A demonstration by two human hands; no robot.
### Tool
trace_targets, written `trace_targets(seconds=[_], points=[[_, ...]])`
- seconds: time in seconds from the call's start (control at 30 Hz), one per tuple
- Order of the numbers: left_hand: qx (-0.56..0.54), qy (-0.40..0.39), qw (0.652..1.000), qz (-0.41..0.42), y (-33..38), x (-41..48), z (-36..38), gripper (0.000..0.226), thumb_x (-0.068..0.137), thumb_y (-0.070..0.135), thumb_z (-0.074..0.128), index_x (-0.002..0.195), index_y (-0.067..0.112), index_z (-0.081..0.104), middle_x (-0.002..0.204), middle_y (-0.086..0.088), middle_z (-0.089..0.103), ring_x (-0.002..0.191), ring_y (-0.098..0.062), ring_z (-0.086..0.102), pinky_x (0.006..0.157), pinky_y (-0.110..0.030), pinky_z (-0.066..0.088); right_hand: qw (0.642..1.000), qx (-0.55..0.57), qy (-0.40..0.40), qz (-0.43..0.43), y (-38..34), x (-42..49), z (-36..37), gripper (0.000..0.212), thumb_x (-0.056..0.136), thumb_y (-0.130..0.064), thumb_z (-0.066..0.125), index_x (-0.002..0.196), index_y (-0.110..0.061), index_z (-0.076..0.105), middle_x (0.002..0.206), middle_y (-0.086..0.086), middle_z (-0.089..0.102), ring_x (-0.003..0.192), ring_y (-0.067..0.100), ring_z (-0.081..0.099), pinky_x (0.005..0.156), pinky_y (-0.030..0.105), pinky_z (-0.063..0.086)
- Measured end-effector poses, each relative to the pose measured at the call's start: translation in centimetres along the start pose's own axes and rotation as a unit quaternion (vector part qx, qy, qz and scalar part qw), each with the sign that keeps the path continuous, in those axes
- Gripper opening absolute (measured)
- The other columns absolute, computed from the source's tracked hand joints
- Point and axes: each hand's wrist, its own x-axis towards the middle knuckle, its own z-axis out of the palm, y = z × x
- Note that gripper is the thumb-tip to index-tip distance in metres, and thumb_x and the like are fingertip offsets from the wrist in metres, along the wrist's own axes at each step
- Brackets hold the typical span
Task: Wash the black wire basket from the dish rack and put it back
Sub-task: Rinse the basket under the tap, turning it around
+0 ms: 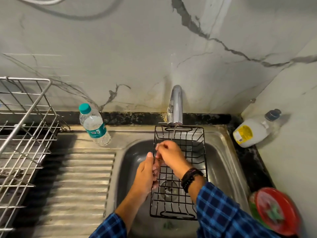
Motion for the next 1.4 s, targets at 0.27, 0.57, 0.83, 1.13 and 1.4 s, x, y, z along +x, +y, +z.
trace_targets(seconds=[0.27,0.57,0.83,1.13,1.4], points=[[0.037,-0.009,0.999,-0.001,0.3,-0.5,0.3,0.047,0.11,0.028,0.028,0.072,0.011,0.049,0.059,-0.005,0.04,0.043,-0.01,0.034,0.038,-0.023,0.032,0.993,-0.044,-0.089,-0.07,-4.1,-4.7,1.2,0.069,0.104,-0.051,0.03,0.159,-0.027,-0.004,0.167,-0.004,0.004,0.152,0.017,0.015,0.122,0.033,0.016],[0.024,0.002,0.999,0.045,1.1,-1.0,-0.2,0.061,0.103,0.05,0.028,0.067,0.013,0.061,0.056,-0.007,0.043,0.043,-0.014,0.039,0.038,-0.022,0.033,0.983,-0.127,-0.028,-0.128,-3.4,-7.1,0.3,0.05,0.106,-0.044,0.033,0.155,-0.034,0.029,0.159,-0.011,0.032,0.138,0.003,0.037,0.114,0.026,0.031],[0.035,0.022,0.998,0.043,1.3,-1.3,-1.4,0.054,0.103,0.052,0.026,0.063,0.019,0.039,0.056,0.002,0.03,0.045,-0.013,0.027,0.043,-0.025,0.027,0.741,-0.623,0.052,-0.247,-2.4,-4.6,-6.2,0.028,0.101,-0.044,0.047,0.115,-0.028,0.064,0.135,0.007,0.059,0.129,0.022,0.052,0.114,0.051,0.037],[0.19,0.085,0.962,0.174,3.0,-0.4,-2.3,0.074,0.098,0.066,0.027,0.072,0.001,0.053,0.061,-0.004,0.046,0.059,-0.013,0.043,0.058,-0.041,0.039,0.682,-0.685,0.012,-0.254,2.2,-3.1,-9.0,0.065,0.104,-0.05,0.026,0.155,-0.01,0.024,0.164,0.011,0.01,0.153,0.025,0.009,0.123,0.038,0.004],[0.189,0.082,0.963,0.172,1.8,-1.1,-2.5,0.06,0.101,0.059,0.031,0.072,0.015,0.059,0.068,-0.005,0.06,0.068,-0.012,0.055,0.076,-0.048,0.052,0.922,-0.287,0.187,-0.183,-0.8,-0.1,-8.4,0.058,0.091,-0.036,0.069,0.14,-0.014,0.047,0.134,0.005,0.057,0.116,0.021,0.06,0.095,0.034,0.053]])
